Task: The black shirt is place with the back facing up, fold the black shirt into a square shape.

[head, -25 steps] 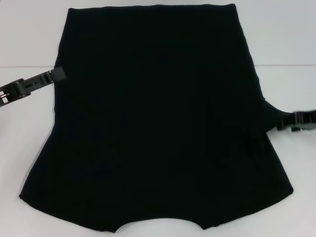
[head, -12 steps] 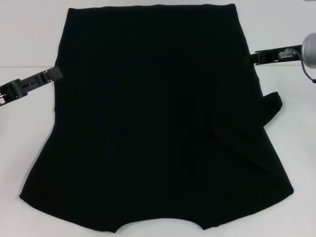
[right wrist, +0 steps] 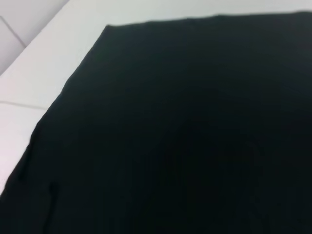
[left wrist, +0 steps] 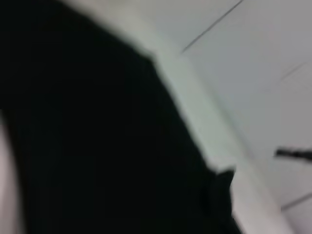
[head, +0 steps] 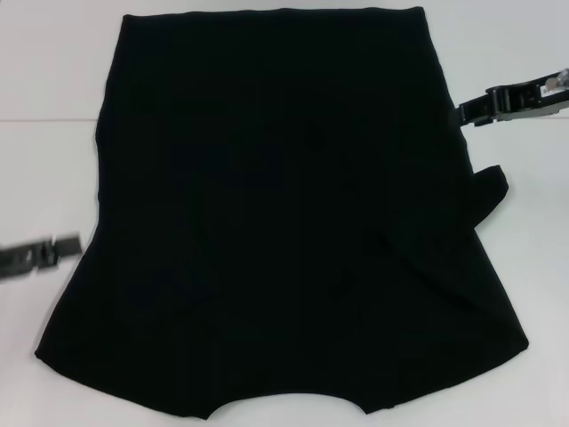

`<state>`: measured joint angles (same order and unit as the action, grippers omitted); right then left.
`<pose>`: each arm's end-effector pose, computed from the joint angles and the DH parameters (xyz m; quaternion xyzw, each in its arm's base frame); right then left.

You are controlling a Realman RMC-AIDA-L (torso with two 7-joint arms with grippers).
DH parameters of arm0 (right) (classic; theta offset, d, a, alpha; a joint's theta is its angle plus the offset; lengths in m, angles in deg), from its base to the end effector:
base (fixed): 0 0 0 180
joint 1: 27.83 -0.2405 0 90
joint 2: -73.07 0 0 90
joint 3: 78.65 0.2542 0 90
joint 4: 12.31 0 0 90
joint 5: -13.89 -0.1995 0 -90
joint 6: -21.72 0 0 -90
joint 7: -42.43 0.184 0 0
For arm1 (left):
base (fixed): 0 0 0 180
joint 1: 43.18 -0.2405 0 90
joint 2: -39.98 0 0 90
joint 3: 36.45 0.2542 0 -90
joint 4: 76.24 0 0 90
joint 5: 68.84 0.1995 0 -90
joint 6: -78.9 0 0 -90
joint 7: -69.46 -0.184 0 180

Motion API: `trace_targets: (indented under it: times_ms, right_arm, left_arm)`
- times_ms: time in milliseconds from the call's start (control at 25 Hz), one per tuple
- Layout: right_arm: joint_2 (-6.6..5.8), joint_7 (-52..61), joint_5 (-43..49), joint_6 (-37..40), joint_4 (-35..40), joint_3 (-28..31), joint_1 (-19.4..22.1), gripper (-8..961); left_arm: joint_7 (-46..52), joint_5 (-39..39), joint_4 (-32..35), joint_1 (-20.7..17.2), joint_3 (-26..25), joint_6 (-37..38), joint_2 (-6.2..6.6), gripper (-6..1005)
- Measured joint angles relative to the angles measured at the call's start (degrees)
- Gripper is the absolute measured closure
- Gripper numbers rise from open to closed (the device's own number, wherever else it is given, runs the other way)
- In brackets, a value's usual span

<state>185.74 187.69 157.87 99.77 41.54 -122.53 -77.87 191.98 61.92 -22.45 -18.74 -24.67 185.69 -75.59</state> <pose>0.1893 0.4591 0.0460 -0.8374 0.4786 0.0629 0.2564 -0.3063 0.2939 0.0731 -0.7649 -0.5653 -0.2740 0.1420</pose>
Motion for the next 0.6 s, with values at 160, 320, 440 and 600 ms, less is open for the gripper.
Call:
trace_targets:
  times_ms: [160, 320, 440, 600]
  right_arm:
    - [-0.55, 1.7, 0.0, 1.7, 0.1, 0.0, -0.3, 507]
    - [-0.60, 1.9, -0.1, 1.4, -0.2, 0.0, -0.4, 508]
    - [-0.62, 1.9, -0.1, 1.2, -0.4, 0.0, -0.4, 508]
    - [-0.60, 1.9, -0.1, 0.9, -0.8, 0.0, -0.4, 508]
  left_arm:
    - [5.2, 6.2, 3.1, -0.1, -0.1, 2.7, 0.38, 90]
    - [9.2, 10.8, 5.8, -0.2, -0.3, 1.9, 0.41, 96]
    - [10.4, 14.0, 5.4, 0.2, 0.0, -0.3, 0.43, 104]
    - [11.8, 17.7, 2.1, 1.0, 1.7, -6.0, 0.26, 195]
